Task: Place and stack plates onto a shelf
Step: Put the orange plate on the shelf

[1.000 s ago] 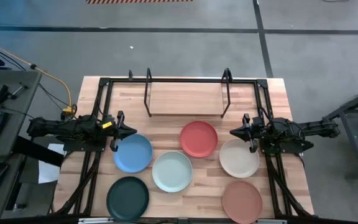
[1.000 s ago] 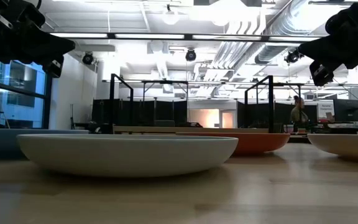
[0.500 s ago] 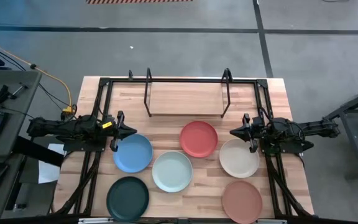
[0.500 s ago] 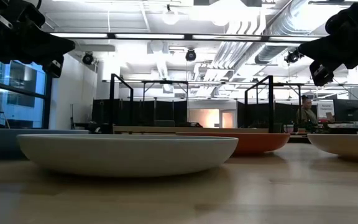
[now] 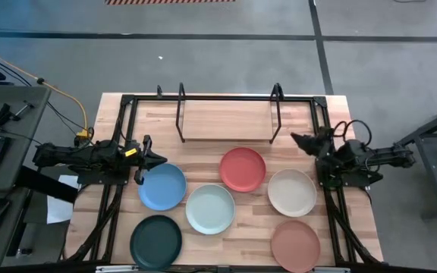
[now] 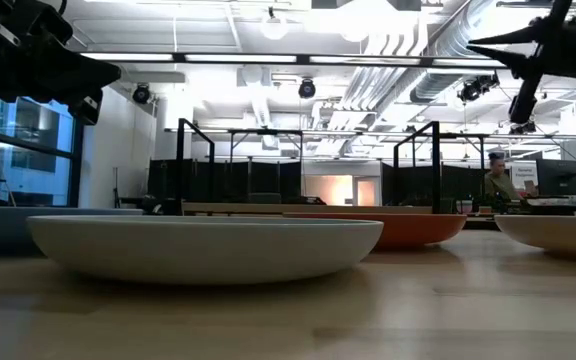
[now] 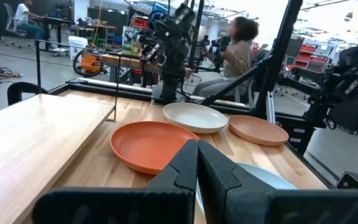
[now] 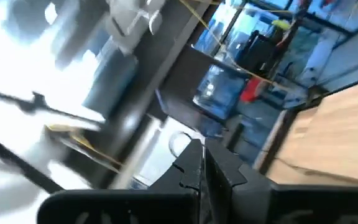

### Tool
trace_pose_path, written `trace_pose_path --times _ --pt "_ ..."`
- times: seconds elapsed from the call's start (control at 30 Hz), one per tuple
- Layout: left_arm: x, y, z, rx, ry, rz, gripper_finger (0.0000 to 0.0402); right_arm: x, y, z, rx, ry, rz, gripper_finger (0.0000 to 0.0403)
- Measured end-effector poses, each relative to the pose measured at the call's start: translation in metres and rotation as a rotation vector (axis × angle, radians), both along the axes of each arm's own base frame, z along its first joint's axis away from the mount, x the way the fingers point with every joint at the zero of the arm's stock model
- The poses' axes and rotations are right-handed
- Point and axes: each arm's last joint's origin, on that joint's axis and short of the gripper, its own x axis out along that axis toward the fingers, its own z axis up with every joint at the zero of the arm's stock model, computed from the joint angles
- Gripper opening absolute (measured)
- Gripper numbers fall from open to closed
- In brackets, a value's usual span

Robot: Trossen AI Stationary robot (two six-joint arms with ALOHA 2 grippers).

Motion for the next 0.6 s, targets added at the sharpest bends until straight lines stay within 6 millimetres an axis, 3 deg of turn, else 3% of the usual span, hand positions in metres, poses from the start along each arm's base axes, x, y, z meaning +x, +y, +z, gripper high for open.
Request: trace_pose_path --times 0.1,0.27,0.43,0.6 --pt "0.0 0.0 0.0 0.0 0.0 0.0 0.0 0.0 0.002 0.013 -0.005 -0.08 0.039 0.0" --pt "0.0 0.0 0.0 0.0 0.0 0.0 0.0 0.012 0.005 0.068 -0.144 -0.03 -0.053 0.0001" --pt "0.0 0.0 0.0 0.0 0.0 0.0 0.0 0.057 0.012 0.1 -0.208 0.357 -0.07 0.0025" --pt "0.0 0.0 0.0 0.0 0.0 0.0 0.0 0.095 0.013 0.09 -0.083 0.846 -0.038 0.0096"
